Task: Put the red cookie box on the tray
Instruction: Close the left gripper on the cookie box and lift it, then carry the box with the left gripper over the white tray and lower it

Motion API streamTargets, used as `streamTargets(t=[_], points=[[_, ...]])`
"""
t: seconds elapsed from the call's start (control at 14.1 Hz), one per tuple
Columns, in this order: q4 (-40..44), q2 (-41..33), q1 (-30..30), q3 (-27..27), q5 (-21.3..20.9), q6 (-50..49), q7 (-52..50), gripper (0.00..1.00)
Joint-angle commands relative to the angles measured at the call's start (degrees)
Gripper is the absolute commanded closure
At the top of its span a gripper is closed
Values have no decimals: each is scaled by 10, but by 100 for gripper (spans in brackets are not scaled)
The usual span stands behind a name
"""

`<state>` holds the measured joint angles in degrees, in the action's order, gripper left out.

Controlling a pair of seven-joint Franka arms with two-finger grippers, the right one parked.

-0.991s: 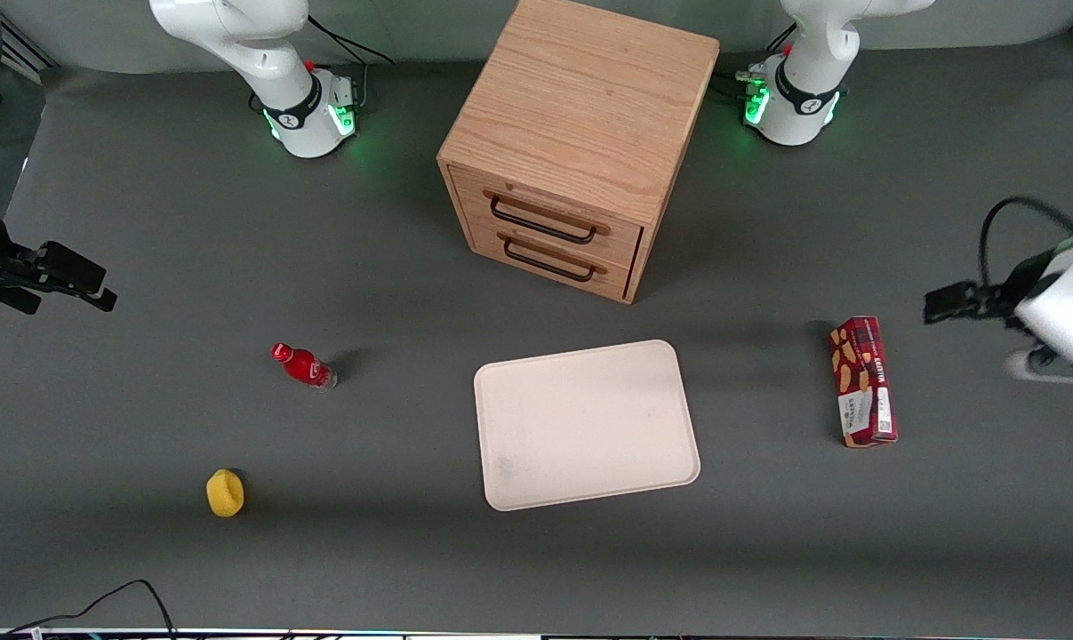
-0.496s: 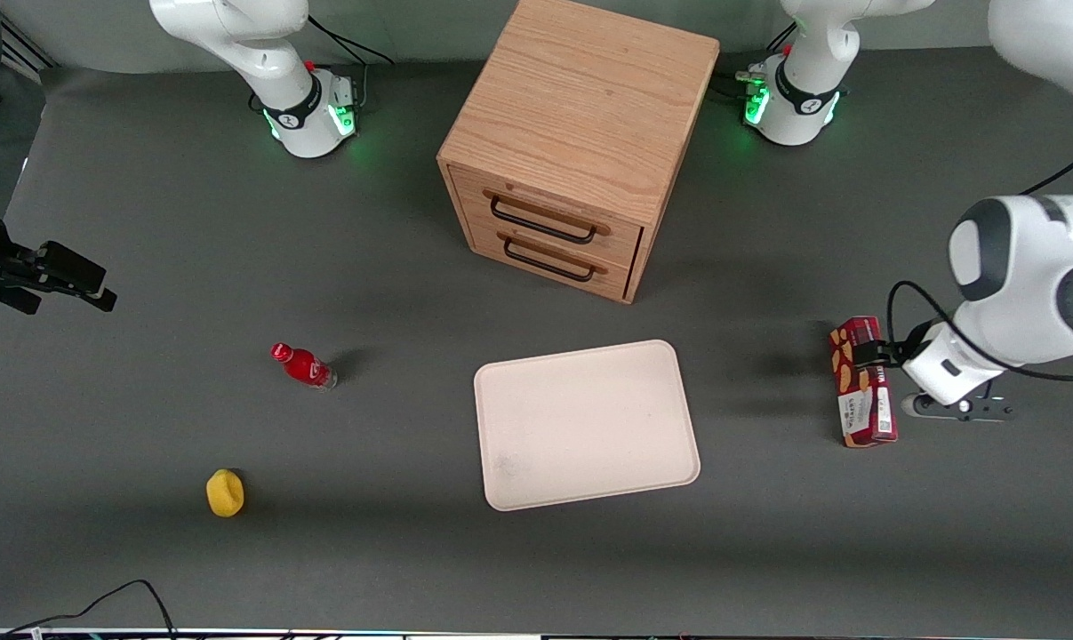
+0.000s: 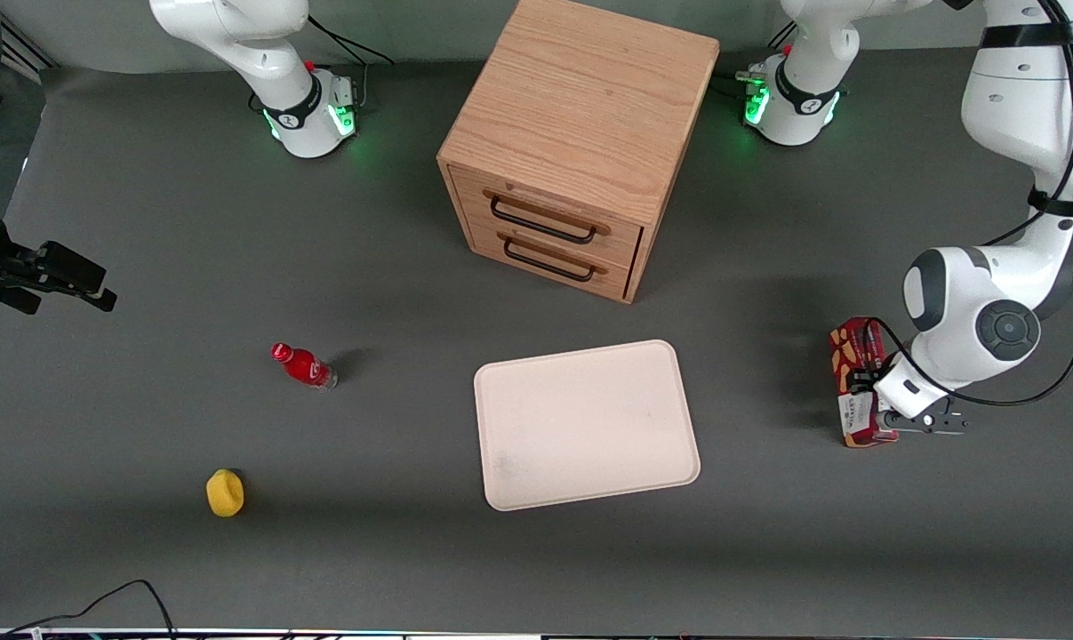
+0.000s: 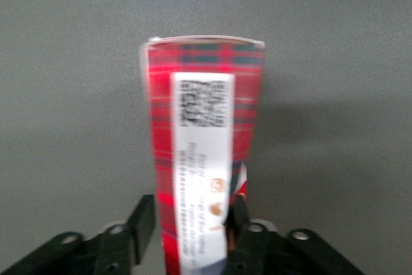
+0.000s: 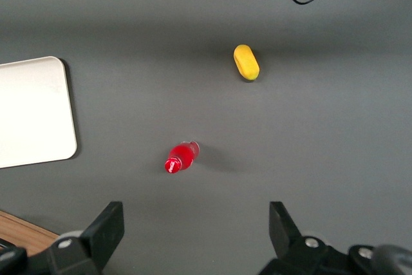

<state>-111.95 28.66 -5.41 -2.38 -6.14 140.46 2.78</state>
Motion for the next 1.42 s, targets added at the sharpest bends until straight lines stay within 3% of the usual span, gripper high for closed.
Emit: streamTargets(t=[0.0, 0.14, 0.28, 0.42, 0.5, 0.78, 1.35], points=[[2, -24, 9, -5, -2, -24, -16, 100], [92, -26, 47, -7, 0, -154, -69, 100], [237, 10, 102, -7, 9, -301, -131, 100], [353, 57, 140, -6, 65, -367, -200, 100], [368, 67, 163, -6, 83, -368, -242, 100], [395, 125, 238, -6, 87, -292, -355, 100], [390, 186, 283, -5, 71, -211, -380, 100]])
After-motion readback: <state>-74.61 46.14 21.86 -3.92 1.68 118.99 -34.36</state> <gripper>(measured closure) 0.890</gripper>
